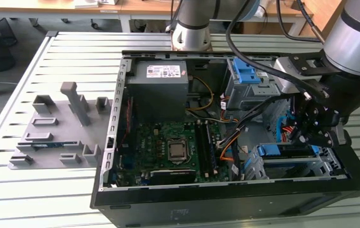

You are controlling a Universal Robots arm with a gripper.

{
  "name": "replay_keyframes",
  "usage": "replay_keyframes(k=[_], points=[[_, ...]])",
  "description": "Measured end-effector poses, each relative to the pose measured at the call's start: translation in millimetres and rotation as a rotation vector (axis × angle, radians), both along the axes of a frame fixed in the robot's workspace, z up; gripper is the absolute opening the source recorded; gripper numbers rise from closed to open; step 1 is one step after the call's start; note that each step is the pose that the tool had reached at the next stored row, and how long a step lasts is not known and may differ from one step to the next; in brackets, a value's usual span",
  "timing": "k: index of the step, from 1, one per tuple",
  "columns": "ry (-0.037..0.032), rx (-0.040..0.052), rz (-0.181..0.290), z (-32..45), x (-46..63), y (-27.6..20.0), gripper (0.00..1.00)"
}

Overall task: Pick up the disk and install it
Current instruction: 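Insert the first disk wire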

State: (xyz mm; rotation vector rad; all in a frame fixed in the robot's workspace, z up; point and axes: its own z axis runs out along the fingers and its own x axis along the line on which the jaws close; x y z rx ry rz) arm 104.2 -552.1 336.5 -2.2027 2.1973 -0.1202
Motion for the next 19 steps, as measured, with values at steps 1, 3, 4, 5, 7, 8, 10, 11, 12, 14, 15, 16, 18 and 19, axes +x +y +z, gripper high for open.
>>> replay_keyframes(k=[1, 3, 4, 5, 7, 8, 10, 11, 12, 14, 15, 16, 18, 19], points=[[-0.0005, 0.0001, 0.0, -0.1, 0.0, 0.0, 0.16], [-0.002, 0.0004, 0.0, -0.2, 0.0, 0.0, 0.16], [-0.0039, 0.001, 0.0, -0.3, -0.1, -0.1, 0.16], [-0.0066, 0.0015, 0.0, -0.3, -0.1, -0.2, 0.16], [-0.0091, 0.0019, 0.0, -0.6, -0.4, -0.7, 0.16], [-0.0105, 0.0018, 0.0, -0.6, -0.4, -0.7, 0.16], [-0.013, 0.0017, 0.001, -0.7, -0.5, -0.7, 0.16], [-0.0144, 0.0018, 0.001, -0.9, -0.8, -0.9, 0.16], [-0.0162, 0.0019, 0.001, -1.3, -1.0, -1.3, 0.16], [-0.0191, 0.0017, 0.001, -2.1, -1.5, -1.9, 0.16], [-0.0195, 0.0016, 0.001, -2.5, -1.5, -1.9, 0.16], [-0.0197, 0.0014, 0.001, -2.7, -1.5, -1.9, 0.16], [-0.0205, 0.0031, 0.001, -3.5, -1.8, -2.0, 0.16], [-0.0208, 0.0032, 0.001, -3.6, -1.9, -2.0, 0.16]])
